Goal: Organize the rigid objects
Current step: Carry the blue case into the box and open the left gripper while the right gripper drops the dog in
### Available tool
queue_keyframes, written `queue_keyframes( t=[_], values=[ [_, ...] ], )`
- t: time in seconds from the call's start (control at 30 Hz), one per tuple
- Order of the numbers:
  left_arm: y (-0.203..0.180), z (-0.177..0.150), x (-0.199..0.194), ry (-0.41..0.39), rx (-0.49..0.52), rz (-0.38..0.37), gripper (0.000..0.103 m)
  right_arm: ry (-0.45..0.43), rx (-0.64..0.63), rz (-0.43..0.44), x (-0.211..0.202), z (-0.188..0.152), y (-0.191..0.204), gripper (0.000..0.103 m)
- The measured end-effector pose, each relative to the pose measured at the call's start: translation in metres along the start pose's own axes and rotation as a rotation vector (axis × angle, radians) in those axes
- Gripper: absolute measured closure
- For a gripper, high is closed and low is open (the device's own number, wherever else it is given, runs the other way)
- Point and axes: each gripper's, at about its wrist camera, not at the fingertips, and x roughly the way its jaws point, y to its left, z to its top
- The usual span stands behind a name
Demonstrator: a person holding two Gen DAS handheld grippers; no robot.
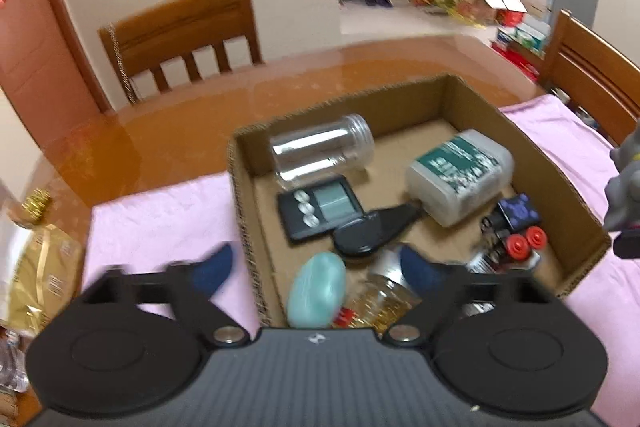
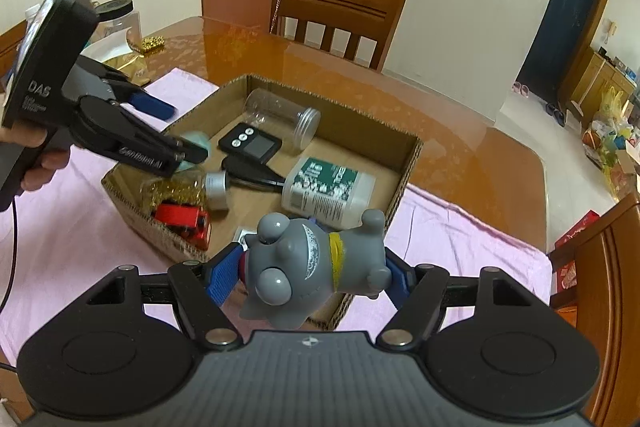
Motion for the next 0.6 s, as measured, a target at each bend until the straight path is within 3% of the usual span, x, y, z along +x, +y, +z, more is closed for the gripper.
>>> queue_keyframes(
  t=[0.23,0.6],
  values=[
    [0.005,-0.006,-0.032,-0.039,-0.01,0.025,0.004,-0.002,0.022,0.016,0.018,0.024,-0.012,0.027],
    [0.021,-0.017,-0.08,-0.124,-0.174,0.043,0.001,0.053,0.072,0.008,0.09,0.079,-0.033,0.027]
  ],
)
